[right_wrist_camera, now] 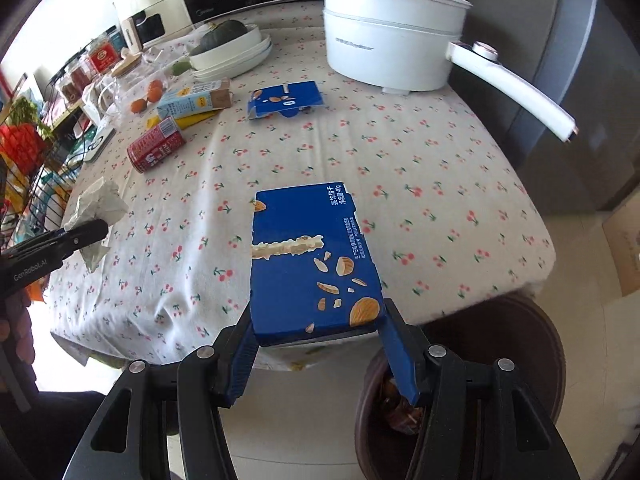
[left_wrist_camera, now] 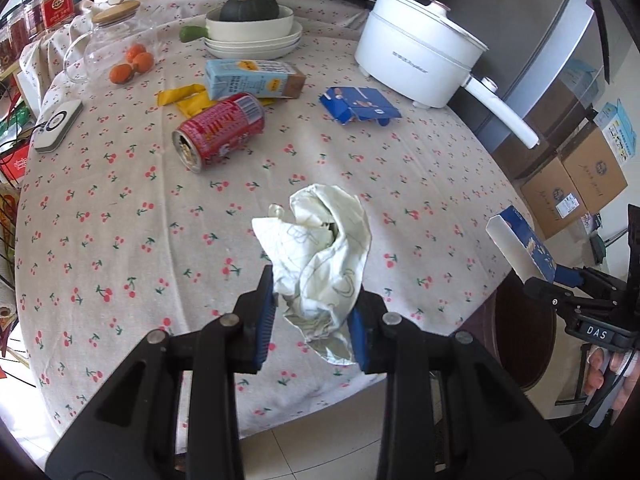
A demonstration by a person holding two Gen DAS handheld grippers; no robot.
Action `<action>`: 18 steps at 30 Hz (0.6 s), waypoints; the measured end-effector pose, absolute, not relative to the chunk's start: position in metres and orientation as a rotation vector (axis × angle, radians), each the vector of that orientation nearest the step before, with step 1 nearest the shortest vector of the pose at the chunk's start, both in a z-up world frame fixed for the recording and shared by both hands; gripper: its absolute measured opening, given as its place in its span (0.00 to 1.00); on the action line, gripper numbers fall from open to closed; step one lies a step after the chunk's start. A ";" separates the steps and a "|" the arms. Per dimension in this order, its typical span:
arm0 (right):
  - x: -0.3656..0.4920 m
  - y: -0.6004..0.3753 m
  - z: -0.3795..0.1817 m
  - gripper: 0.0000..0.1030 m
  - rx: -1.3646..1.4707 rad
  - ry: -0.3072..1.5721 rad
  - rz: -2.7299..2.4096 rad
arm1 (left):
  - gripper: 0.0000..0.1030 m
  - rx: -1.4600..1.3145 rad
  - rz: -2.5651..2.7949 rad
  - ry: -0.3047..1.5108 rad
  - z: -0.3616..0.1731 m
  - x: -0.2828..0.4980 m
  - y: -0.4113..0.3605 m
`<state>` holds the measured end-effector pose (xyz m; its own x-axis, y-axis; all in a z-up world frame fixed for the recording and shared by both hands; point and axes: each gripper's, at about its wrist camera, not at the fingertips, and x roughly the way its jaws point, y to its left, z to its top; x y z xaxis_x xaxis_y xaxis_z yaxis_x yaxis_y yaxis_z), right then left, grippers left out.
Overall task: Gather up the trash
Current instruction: 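Carry the tissue and blue box over the bin and open both grippers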
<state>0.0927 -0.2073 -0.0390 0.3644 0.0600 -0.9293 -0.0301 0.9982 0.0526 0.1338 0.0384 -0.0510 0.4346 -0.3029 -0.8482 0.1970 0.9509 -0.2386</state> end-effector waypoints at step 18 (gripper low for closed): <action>-0.033 -0.334 -0.039 0.57 0.101 1.188 -0.109 | 0.33 -0.048 -0.526 1.072 -0.041 0.098 -0.049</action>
